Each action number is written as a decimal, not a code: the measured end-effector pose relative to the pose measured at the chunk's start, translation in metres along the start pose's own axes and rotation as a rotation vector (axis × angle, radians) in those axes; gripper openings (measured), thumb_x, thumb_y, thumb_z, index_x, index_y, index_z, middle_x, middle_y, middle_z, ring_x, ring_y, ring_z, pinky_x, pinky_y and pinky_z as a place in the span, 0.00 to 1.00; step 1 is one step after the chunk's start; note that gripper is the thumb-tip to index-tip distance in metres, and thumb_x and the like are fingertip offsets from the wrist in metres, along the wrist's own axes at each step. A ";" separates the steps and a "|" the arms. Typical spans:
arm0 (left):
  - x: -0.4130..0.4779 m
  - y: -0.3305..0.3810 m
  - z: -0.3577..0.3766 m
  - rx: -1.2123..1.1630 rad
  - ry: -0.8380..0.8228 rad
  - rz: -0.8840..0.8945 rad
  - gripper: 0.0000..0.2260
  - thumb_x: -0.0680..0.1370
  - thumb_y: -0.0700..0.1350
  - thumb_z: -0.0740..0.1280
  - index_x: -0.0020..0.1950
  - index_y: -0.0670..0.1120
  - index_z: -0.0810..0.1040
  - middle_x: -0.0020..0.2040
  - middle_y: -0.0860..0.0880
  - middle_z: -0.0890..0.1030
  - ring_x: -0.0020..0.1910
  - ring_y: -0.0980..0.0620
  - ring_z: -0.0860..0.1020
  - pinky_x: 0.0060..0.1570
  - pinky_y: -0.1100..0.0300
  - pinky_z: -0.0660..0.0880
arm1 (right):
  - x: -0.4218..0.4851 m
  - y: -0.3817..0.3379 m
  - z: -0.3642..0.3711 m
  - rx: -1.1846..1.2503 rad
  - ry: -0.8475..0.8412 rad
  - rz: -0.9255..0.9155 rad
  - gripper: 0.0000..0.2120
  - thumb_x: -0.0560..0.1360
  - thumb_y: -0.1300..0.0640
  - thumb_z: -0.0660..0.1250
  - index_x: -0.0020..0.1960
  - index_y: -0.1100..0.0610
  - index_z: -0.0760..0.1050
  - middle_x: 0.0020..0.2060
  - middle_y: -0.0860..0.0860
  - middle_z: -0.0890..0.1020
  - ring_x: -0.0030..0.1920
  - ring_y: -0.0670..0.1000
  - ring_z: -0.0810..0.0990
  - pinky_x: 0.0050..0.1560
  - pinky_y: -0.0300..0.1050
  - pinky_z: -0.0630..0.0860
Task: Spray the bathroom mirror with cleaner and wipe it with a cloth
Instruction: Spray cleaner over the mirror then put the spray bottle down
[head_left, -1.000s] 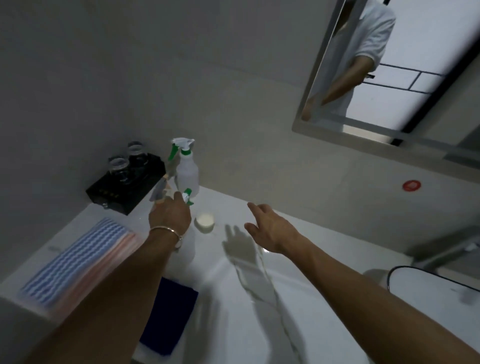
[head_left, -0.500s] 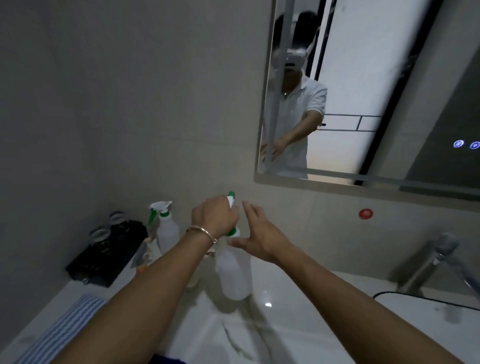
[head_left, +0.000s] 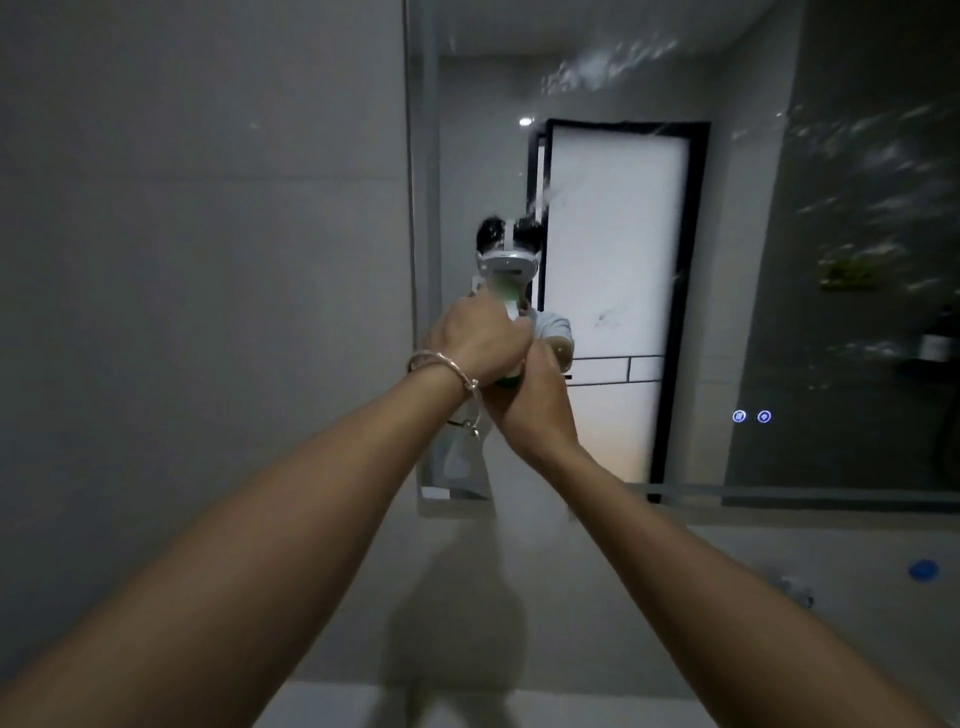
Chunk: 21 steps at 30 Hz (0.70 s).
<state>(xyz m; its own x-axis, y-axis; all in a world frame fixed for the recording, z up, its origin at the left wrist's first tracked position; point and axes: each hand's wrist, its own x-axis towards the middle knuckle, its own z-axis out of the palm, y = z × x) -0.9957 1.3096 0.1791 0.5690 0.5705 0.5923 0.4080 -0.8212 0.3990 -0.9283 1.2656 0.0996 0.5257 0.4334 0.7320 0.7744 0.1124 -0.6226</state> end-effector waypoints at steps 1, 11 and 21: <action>0.006 0.008 -0.006 -0.003 0.016 0.024 0.14 0.76 0.53 0.61 0.44 0.42 0.76 0.47 0.41 0.80 0.46 0.41 0.78 0.37 0.57 0.68 | 0.009 -0.005 -0.007 0.001 0.040 -0.019 0.23 0.72 0.52 0.70 0.64 0.57 0.69 0.56 0.54 0.76 0.55 0.52 0.76 0.50 0.51 0.77; 0.017 0.036 -0.070 0.192 0.370 0.356 0.21 0.82 0.51 0.48 0.33 0.46 0.70 0.30 0.50 0.71 0.29 0.54 0.69 0.29 0.61 0.61 | 0.066 -0.059 -0.068 0.055 0.113 -0.145 0.12 0.69 0.54 0.67 0.52 0.50 0.72 0.42 0.49 0.80 0.42 0.52 0.81 0.45 0.55 0.79; 0.022 -0.003 -0.099 0.432 0.445 0.310 0.16 0.80 0.50 0.48 0.48 0.45 0.73 0.44 0.48 0.73 0.40 0.51 0.69 0.40 0.58 0.64 | 0.093 -0.099 -0.082 0.039 0.045 -0.224 0.09 0.73 0.58 0.68 0.51 0.59 0.72 0.41 0.59 0.79 0.42 0.61 0.80 0.43 0.55 0.81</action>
<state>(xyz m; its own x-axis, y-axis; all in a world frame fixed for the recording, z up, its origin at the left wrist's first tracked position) -1.0556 1.3233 0.2605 0.3958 0.1745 0.9016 0.5744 -0.8130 -0.0949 -0.9269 1.2217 0.2518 0.3579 0.3536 0.8642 0.8596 0.2367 -0.4528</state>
